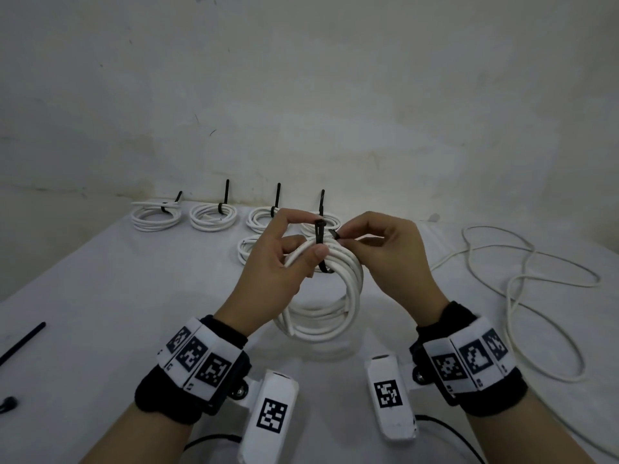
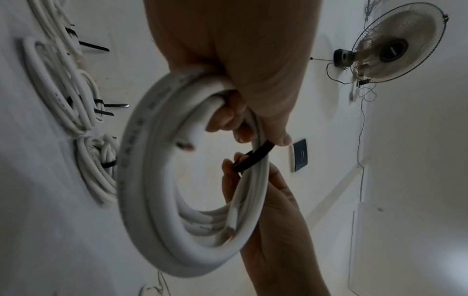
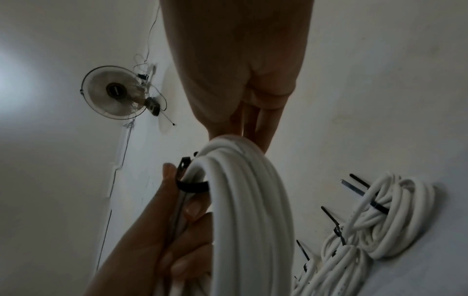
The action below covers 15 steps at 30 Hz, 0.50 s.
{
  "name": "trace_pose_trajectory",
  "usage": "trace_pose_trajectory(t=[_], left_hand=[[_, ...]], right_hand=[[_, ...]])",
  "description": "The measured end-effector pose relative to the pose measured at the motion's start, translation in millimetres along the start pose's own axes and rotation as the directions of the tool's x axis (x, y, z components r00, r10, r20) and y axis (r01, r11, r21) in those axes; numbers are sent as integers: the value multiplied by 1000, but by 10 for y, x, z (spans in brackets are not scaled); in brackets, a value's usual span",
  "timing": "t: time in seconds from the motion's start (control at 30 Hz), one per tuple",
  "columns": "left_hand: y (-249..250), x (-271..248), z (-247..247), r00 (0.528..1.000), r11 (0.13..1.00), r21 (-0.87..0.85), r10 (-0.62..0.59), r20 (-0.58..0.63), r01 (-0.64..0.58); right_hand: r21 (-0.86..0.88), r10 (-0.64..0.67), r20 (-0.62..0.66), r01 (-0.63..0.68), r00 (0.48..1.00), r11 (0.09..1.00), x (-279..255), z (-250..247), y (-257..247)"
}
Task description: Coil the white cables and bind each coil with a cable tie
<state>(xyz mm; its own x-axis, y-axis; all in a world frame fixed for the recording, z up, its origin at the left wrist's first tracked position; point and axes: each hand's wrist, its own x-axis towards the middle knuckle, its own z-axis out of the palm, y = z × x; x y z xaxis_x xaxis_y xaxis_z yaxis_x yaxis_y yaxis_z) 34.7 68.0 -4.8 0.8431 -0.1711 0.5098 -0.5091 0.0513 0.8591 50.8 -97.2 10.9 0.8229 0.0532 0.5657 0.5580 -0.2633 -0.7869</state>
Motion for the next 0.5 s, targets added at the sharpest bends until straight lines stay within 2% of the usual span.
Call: trace_pose_trajectory(t=[0.5], left_hand=[[19, -9, 9, 999, 999, 35, -36, -17, 37]], right_hand=[[-17, -2, -17, 2, 1000, 1000, 8, 24, 42]])
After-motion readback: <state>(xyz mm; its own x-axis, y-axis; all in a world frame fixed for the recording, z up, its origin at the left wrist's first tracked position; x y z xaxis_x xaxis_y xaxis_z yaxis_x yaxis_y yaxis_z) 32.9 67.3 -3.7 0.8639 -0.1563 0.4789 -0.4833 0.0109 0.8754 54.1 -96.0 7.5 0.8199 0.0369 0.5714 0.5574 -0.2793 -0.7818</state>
